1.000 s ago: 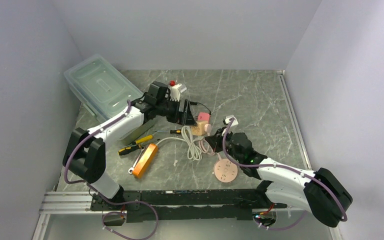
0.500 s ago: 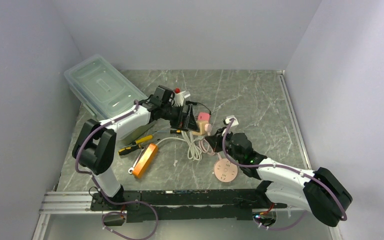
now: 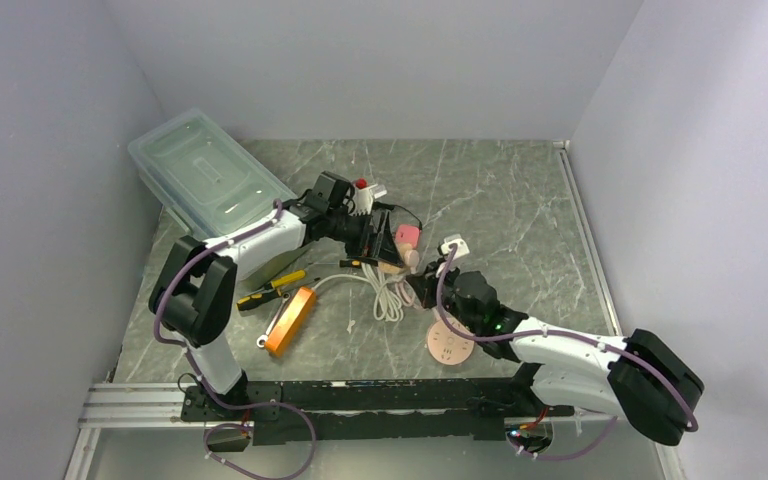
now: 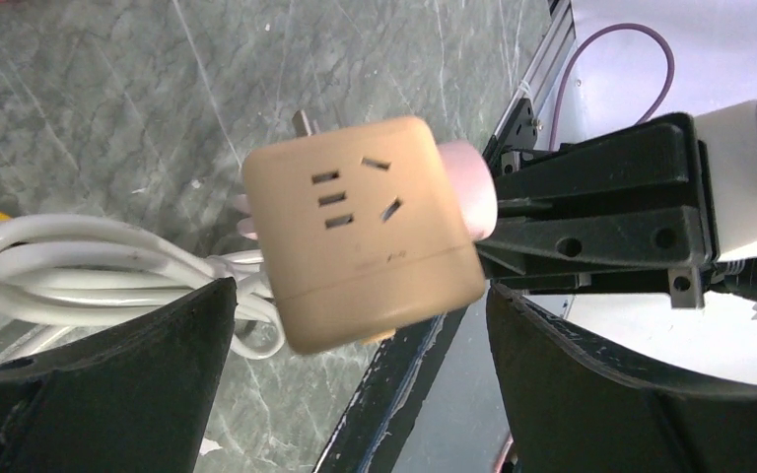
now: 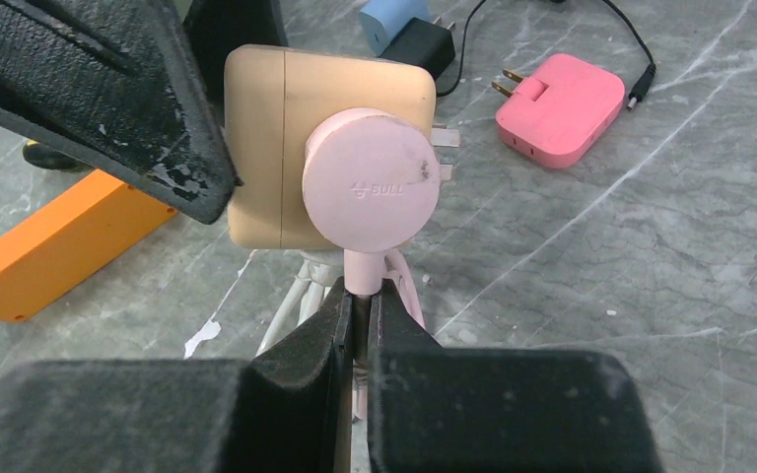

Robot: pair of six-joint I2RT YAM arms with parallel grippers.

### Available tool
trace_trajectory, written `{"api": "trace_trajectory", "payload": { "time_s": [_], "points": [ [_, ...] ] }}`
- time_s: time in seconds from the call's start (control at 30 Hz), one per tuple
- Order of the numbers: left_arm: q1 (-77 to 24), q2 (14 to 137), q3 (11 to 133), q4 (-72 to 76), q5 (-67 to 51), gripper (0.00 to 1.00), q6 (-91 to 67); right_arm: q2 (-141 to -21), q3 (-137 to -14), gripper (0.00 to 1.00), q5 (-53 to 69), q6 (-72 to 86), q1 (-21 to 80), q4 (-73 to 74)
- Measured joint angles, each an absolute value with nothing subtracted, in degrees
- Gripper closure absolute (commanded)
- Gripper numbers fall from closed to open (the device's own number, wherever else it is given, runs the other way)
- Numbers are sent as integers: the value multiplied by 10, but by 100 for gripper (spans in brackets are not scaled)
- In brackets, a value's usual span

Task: Pull the plug off the socket
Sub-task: Remove the plug from the socket.

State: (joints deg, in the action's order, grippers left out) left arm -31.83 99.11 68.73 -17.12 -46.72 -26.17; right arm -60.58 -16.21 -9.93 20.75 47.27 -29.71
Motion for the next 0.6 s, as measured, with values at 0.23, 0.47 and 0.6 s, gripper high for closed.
{"api": "trace_trajectory", "payload": {
  "time_s": [0.23,0.47,0.6],
  "points": [
    [-333,994,707,-195,-461,22,-242,-616,-171,100,-138,184,505,-296],
    [-335,1003,711,-203,-454,53,-232,-618,-172,100,-156,178,507,-296],
    [-336,1003,714,-206,-449,84,-229,-618,-173,100,-161,175,508,-295]
  ]
}}
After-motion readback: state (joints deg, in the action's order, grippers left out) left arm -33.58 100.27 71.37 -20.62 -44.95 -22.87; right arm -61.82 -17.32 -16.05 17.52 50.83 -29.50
